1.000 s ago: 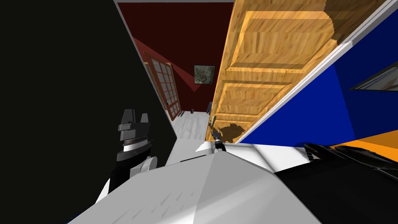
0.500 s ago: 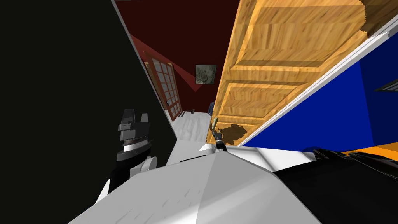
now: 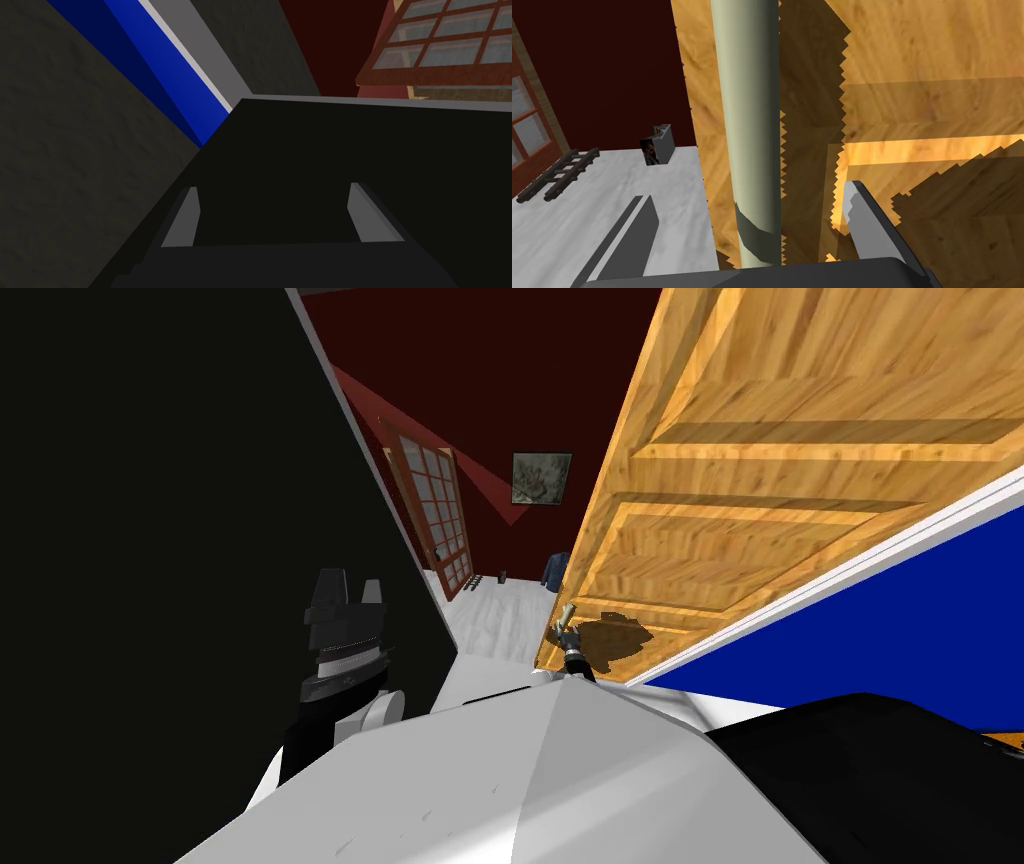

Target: Pull the door open

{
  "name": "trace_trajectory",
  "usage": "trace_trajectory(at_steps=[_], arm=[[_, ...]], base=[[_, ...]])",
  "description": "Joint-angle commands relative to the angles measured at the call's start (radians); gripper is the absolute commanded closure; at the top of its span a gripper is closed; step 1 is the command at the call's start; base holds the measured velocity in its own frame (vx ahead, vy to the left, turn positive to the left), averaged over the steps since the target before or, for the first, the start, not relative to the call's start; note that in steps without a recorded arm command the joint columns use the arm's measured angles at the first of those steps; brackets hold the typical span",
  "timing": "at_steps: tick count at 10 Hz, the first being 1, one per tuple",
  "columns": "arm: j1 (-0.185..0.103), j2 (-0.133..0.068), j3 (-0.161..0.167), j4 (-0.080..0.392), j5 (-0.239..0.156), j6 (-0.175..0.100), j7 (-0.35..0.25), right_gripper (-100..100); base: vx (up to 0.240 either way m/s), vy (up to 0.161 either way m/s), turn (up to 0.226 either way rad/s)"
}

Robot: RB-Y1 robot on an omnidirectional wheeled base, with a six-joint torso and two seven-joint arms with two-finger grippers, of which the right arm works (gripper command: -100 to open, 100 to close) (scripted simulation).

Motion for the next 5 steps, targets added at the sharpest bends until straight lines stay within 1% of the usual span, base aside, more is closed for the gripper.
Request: trace_trajectory(at_steps=[1,2,3,4,5], arm=[[0.006,-0.018,-0.009,0.009,-0.007,-0.004,-0.019,-100],[0.010,-0.029,-0.014,0.017,-0.011,-0.009,-0.033,-100],[0.011,-0.021,-0.011,0.008,-0.009,-0.006,-0.021,-100],[0.011,-0.021,-0.011,0.008,-0.009,-0.006,-0.021,100],[0.011,-0.021,-0.011,0.008,-0.009,-0.006,-0.021,100]], base=[[0.191,-0.015,0.114],[0.228,-0.011,0.115],[0.108,-0.011,0.023],[-0.017,0.001,-0.017],[-0.040,-0.007,-0.033]])
